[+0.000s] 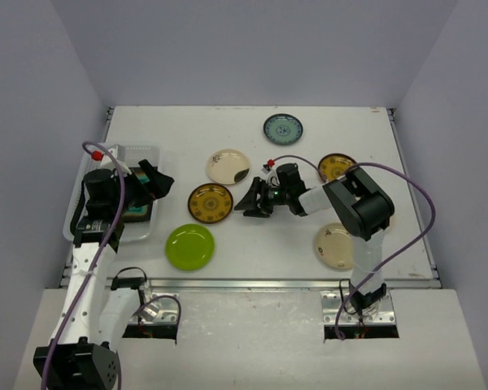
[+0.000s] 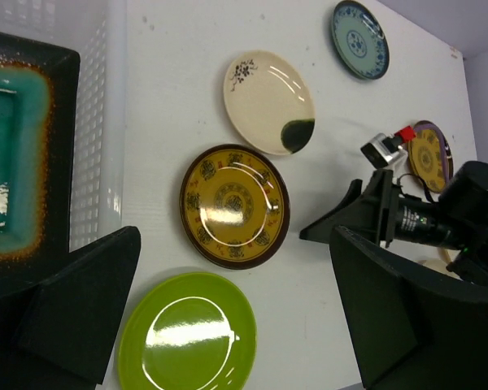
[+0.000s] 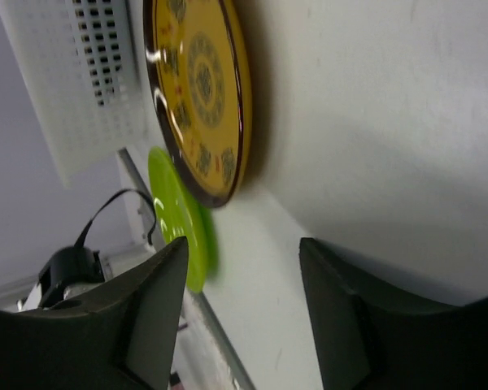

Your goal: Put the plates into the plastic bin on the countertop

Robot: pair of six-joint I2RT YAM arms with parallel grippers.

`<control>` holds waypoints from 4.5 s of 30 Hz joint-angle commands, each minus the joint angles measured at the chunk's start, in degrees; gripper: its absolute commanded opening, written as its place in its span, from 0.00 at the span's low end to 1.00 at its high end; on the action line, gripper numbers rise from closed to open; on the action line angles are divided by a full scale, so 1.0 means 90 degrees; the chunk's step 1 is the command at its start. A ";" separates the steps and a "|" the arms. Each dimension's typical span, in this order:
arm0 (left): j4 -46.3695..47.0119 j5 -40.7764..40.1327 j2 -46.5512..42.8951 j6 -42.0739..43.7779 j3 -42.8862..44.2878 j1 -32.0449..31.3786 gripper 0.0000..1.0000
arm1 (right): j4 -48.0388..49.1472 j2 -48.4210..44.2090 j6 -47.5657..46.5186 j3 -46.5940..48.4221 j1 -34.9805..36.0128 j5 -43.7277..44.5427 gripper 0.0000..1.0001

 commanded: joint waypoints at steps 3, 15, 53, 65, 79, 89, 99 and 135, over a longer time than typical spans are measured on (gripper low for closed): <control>0.0390 -0.0249 -0.0309 0.0201 0.0109 -0.0175 1.00 | 0.0459 0.1105 0.0328 0.1003 0.0171 0.0637 0.47; 0.0371 -0.0131 -0.0240 0.0249 0.0119 -0.0189 1.00 | 0.0623 0.1705 0.0649 0.1286 0.0278 0.0625 0.13; 0.0722 0.1087 0.0913 -0.0110 0.0187 -0.0498 0.00 | 0.0074 -0.1543 0.0465 0.1220 0.0500 -0.0689 0.08; -0.0061 -0.1724 0.0581 -0.2045 0.0420 0.1841 0.00 | -0.0596 -0.2395 -0.0288 -0.0112 -0.0117 -0.0335 0.99; 0.1216 -0.1781 0.1858 -0.2758 -0.0194 0.3213 0.12 | 0.0399 -0.2214 -0.0221 -0.1079 -0.0269 -0.0872 0.99; 0.1327 -0.1578 0.2029 -0.2757 -0.0362 0.3204 1.00 | -0.0705 -0.1044 -0.1084 -0.0040 0.0783 -0.0365 0.99; 0.0801 -0.0670 0.1451 -0.1955 0.0237 0.2878 1.00 | -0.1346 0.0228 -0.1113 0.1206 0.1601 0.0258 0.95; 0.0309 0.2436 0.0752 -0.0089 -0.0300 -0.0112 1.00 | -0.0638 -0.1563 -0.0567 -0.0054 0.0146 -0.0426 0.00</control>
